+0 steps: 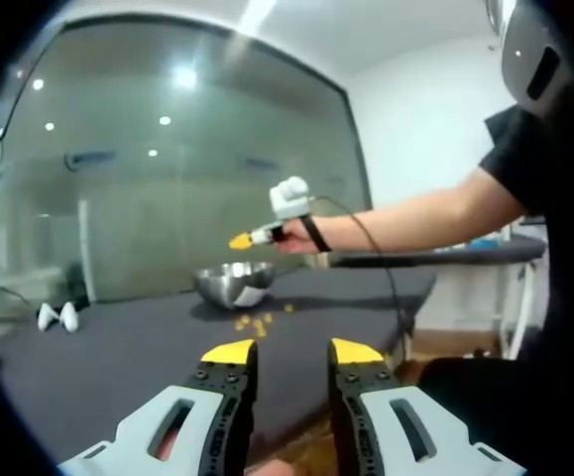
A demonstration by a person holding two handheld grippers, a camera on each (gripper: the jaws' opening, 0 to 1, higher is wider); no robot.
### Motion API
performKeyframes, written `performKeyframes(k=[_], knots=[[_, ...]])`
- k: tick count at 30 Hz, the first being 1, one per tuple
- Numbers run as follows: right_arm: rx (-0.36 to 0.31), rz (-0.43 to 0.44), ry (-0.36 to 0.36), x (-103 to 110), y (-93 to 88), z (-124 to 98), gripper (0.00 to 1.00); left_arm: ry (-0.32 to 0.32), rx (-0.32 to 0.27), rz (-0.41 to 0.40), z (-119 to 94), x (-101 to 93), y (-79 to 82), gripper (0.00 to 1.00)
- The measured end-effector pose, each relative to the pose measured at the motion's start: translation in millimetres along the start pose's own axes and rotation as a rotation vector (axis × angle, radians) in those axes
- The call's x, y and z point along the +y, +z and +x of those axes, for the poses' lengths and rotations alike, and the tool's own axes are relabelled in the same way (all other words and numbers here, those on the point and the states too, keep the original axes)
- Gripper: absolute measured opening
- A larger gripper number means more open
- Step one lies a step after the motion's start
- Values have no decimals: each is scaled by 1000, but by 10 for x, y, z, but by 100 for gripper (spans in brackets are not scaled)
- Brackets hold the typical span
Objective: Pick up the QQ candy scattered on the table and place it into the stainless steel bowl on the table
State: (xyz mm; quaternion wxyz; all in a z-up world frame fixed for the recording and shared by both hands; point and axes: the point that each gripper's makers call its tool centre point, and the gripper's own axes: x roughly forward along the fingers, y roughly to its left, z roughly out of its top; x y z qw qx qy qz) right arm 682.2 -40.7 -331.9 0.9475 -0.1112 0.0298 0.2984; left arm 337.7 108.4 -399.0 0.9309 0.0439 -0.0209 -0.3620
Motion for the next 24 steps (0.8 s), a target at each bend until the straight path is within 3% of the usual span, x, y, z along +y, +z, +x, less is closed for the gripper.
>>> performKeyframes(k=[9, 13, 18, 19, 21, 24], knots=[[13, -5, 0, -17, -55, -129, 13, -19, -2, 9, 17, -72, 18, 30], [-16, 27, 14, 44, -30, -312, 13, -20, 1, 16, 15, -81, 22, 30], [-55, 55, 66, 266, -140, -796, 13, -23, -4, 16, 11, -87, 39, 30], [-86, 141, 86, 319, -126, -936, 13, -25, -3, 16, 10, -92, 39, 30], [-166, 221, 114, 380, -97, -1169, 14, -25, -6, 20, 4, -95, 44, 30], [-137, 214, 112, 438, -317, -1501, 14, -26, -6, 14, 7, -95, 28, 30]])
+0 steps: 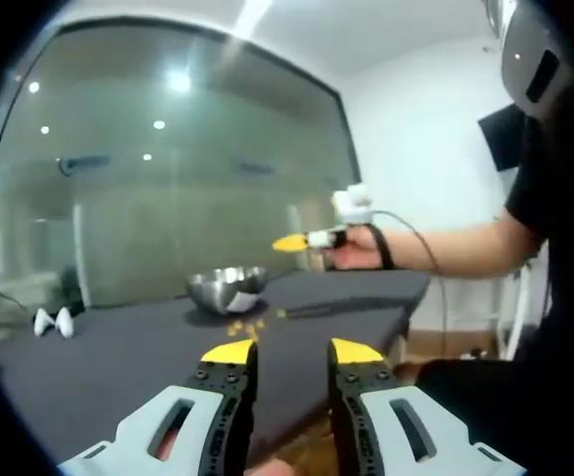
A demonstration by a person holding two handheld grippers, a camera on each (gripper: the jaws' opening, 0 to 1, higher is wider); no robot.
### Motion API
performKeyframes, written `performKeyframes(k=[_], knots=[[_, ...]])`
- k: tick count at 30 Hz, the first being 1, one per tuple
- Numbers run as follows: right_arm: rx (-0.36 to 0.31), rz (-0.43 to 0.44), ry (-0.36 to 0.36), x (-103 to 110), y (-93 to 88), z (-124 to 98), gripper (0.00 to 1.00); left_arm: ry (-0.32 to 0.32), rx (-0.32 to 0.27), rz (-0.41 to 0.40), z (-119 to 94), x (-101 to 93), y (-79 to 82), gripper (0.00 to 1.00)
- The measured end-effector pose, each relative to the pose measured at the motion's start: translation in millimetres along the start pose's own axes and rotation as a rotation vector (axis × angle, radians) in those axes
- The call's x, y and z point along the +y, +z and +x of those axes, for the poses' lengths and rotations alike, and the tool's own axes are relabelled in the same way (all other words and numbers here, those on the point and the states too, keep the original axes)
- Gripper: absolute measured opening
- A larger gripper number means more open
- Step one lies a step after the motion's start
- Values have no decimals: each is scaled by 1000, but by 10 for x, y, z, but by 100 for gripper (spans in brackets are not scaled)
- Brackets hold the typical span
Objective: Pick up the QQ candy scattered on the table and place it into the stainless steel bowl on the table
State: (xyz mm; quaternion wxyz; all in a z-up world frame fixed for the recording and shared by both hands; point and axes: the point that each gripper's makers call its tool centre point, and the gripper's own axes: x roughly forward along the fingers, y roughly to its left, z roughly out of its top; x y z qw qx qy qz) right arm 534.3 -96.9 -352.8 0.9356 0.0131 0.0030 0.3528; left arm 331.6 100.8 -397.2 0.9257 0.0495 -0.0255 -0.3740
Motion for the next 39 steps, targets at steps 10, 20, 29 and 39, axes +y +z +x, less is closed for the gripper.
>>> performKeyframes(k=[10, 20, 29, 39], knots=[[59, -11, -58, 6, -345, -614, 15, -25, -11, 3, 121, -64, 33, 30], [129, -115, -101, -56, -620, -968, 17, -34, -1, 7, 112, -79, 10, 30], [144, -57, -139, -77, -821, -1123, 17, -40, -9, 2, 162, -77, 9, 30], [174, -68, -104, -5, -909, -880, 17, -46, -21, -9, 151, -93, 36, 30]])
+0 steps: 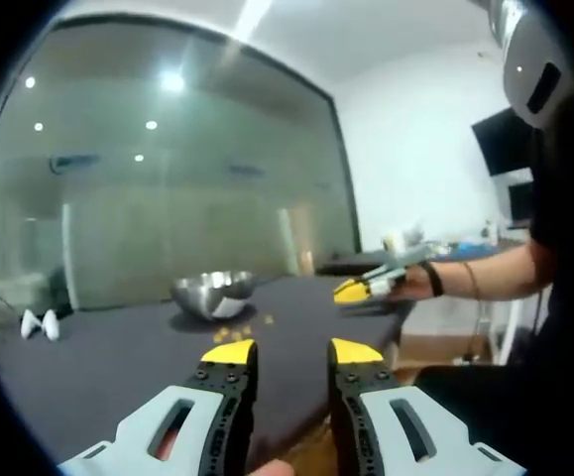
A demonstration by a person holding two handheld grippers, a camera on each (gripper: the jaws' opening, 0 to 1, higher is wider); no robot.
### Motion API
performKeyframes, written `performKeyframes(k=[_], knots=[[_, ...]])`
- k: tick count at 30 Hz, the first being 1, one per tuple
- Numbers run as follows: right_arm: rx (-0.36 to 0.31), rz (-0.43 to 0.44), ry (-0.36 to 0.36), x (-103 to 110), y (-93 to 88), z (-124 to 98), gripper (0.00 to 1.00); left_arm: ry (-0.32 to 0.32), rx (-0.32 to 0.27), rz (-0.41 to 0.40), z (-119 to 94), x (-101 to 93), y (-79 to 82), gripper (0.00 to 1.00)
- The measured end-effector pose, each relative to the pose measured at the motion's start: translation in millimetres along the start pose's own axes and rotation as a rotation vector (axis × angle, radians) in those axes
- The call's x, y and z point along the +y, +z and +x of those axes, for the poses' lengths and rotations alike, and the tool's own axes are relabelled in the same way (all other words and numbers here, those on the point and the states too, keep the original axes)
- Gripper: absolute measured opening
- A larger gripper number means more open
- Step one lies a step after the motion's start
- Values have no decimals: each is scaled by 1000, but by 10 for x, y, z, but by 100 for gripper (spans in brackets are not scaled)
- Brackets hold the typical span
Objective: Pick up the QQ candy scattered on the table and place it into the stainless steel bowl on the table
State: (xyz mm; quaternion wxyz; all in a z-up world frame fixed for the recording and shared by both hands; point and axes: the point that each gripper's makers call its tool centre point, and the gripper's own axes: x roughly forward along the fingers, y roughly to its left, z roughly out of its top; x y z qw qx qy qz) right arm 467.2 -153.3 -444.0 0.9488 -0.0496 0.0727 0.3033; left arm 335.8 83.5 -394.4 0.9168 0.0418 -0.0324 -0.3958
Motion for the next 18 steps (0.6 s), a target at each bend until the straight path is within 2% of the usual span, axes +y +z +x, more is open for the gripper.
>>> performKeyframes(k=[5, 13, 17, 18], knots=[[9, 12, 42, 55, 41, 206, 18, 9, -4, -21, -38, 35, -8, 30], [49, -47, 89, 106, 101, 616, 18, 19, 4, -24, -53, 54, -48, 30], [65, -18, 131, 181, 85, 829, 19, 19, 7, -27, -41, 55, -58, 30], [90, -3, 146, 209, 42, 867, 20, 18, 6, -27, -34, 51, -53, 30]])
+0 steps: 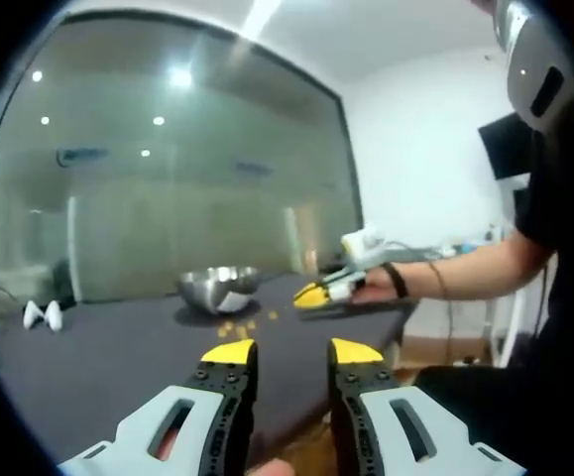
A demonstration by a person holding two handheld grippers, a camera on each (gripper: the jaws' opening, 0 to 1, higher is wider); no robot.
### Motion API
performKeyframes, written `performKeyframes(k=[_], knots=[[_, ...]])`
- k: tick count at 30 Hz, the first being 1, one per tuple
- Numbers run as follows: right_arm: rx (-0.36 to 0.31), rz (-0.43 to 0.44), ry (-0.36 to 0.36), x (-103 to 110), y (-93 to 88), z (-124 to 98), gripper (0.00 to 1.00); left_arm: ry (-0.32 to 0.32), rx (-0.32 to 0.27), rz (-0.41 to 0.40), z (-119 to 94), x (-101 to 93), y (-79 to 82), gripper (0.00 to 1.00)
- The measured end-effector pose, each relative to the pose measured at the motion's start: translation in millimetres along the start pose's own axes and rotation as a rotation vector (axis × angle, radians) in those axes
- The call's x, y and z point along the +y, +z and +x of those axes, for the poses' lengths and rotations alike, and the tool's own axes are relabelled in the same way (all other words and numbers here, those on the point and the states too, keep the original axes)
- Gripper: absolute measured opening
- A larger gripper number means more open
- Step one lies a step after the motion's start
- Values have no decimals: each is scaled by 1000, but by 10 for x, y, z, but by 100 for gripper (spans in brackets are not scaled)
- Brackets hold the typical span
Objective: Pick up the QQ candy scattered on the table and place it into the stainless steel bowl on the table
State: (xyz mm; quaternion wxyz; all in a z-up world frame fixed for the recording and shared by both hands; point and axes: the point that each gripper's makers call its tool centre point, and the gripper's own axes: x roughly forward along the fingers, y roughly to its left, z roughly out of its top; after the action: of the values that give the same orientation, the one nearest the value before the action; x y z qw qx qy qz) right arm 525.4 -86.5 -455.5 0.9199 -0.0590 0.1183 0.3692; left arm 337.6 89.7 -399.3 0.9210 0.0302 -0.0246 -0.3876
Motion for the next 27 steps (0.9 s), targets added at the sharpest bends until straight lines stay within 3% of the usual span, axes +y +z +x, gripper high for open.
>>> performKeyframes(k=[2, 18, 27], knots=[[5, -47, -26, -48, 10, 71, 21, -3, 0, 5, 11, -16, 9, 30], [71, -49, 17, -52, -69, 501, 20, 28, 15, 11, -79, 94, -13, 30], [71, -56, 26, -68, -90, 518, 11, 38, 22, 7, -94, 143, -54, 30]])
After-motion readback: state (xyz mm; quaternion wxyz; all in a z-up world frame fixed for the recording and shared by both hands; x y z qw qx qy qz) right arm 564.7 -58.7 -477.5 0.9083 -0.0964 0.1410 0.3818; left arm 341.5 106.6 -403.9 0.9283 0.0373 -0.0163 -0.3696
